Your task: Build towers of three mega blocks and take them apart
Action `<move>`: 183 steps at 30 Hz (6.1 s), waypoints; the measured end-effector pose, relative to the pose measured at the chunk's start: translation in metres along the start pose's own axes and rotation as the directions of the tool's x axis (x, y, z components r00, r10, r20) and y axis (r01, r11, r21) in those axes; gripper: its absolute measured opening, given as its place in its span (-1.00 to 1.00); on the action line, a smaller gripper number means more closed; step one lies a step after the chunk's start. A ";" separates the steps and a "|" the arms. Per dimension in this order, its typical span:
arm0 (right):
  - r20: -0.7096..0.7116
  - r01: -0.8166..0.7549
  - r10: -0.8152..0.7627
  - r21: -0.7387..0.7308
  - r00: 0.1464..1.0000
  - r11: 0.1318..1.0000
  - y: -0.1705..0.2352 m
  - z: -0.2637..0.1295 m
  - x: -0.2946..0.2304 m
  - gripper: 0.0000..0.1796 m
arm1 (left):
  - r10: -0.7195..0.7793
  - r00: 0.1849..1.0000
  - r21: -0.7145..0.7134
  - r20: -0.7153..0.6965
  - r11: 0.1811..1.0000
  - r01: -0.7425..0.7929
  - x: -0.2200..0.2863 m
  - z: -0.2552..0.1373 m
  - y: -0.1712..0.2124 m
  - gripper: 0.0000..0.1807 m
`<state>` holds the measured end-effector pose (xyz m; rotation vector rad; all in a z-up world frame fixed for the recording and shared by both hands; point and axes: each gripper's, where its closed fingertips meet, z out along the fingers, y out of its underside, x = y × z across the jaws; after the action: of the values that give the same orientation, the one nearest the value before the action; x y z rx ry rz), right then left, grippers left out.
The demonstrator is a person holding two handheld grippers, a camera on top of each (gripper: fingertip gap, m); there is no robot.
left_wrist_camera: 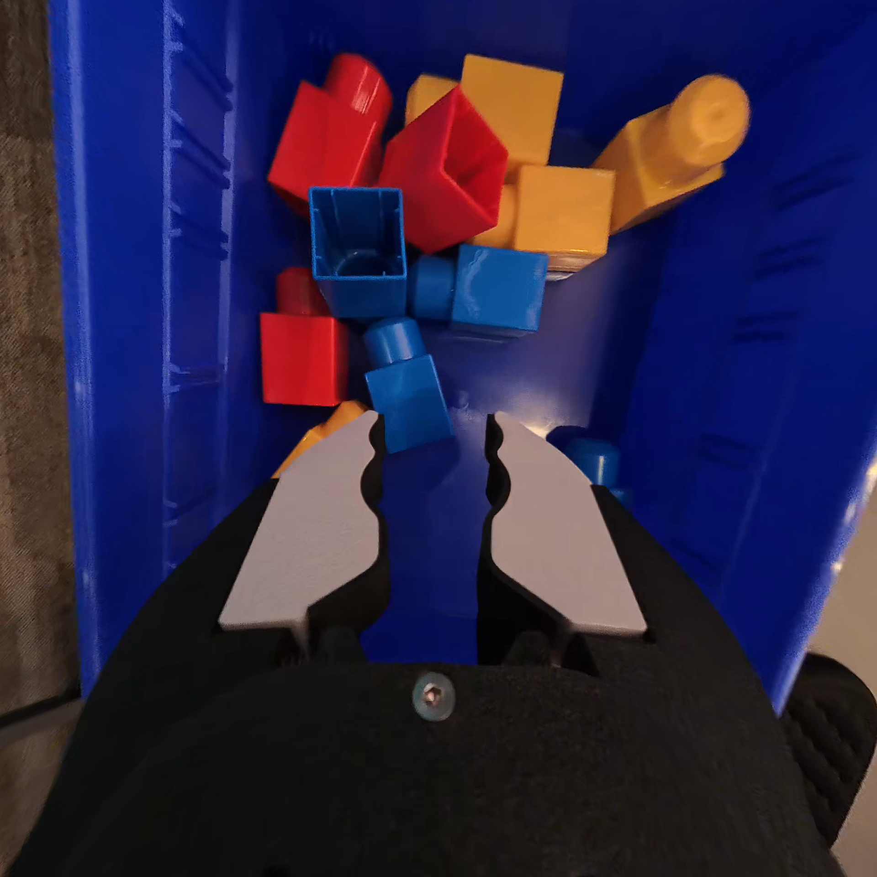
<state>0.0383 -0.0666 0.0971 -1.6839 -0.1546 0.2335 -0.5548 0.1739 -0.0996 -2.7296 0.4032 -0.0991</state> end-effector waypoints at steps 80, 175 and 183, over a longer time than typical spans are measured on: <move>0.802 0.362 0.011 -0.282 0.598 0.889 0.196 0.115 -0.183 -0.69 | 0.407 0.913 0.651 0.026 0.686 -0.324 0.078 -0.124 -0.004 -0.53; 0.916 -0.051 -0.093 0.122 0.389 0.991 0.028 0.061 -0.267 -0.66 | 0.878 0.281 0.905 -0.388 0.420 -0.062 0.370 -0.237 0.072 -0.84; 0.832 0.436 -0.272 0.040 0.484 0.899 0.080 0.069 -0.243 -0.66 | 0.942 0.332 0.800 -0.055 0.240 -0.549 0.369 -0.197 0.071 -0.32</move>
<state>-0.2164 -0.0678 0.0258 -1.5399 -1.2795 0.7084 -0.2445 -0.0669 0.0612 -1.3941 1.5697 -0.6189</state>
